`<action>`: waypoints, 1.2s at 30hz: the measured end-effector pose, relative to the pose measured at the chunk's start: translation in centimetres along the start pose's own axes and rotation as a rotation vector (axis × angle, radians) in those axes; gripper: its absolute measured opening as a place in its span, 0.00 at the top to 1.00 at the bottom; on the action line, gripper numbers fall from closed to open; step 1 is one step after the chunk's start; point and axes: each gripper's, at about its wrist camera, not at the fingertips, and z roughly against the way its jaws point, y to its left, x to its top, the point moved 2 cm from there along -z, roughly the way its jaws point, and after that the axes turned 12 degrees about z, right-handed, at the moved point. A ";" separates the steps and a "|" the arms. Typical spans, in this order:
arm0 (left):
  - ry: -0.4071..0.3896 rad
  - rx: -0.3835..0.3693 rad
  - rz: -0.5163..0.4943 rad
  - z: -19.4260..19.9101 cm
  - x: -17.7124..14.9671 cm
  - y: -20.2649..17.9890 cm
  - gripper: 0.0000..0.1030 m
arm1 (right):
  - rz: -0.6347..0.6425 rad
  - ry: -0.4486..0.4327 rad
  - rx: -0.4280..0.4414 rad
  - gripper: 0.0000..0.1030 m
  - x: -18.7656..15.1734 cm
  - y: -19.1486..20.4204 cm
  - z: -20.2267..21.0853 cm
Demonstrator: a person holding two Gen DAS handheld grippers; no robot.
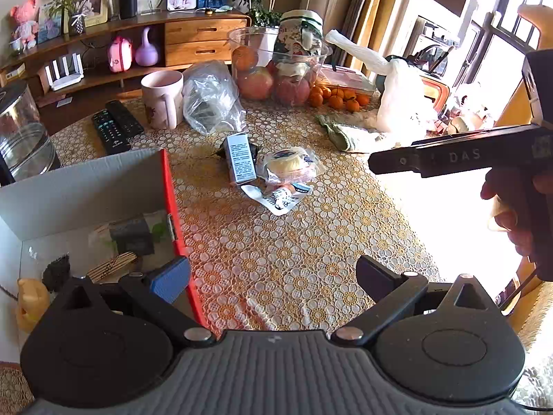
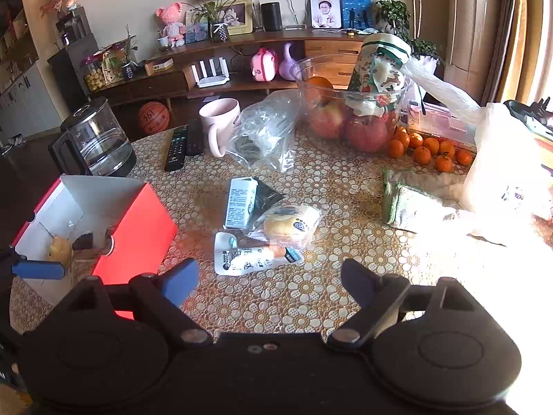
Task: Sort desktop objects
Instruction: 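Withdraw both tools from the red box back over the table, then move the right tool to the blue-printed bread packet while the left tool approaches the white spouted pouch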
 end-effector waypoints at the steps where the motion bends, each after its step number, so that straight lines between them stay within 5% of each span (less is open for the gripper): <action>1: -0.009 0.001 -0.016 -0.2 0.1 -0.6 0.01 | -0.009 0.003 -0.003 0.13 0.1 -0.3 -0.3; 20: -0.002 0.022 0.019 -8.6 2.5 -3.3 0.01 | -0.087 0.050 0.004 0.11 2.4 -2.7 -7.8; 36: -0.089 0.092 0.033 -13.5 3.9 -3.3 0.01 | -0.106 0.126 0.036 0.10 3.0 -3.9 -14.3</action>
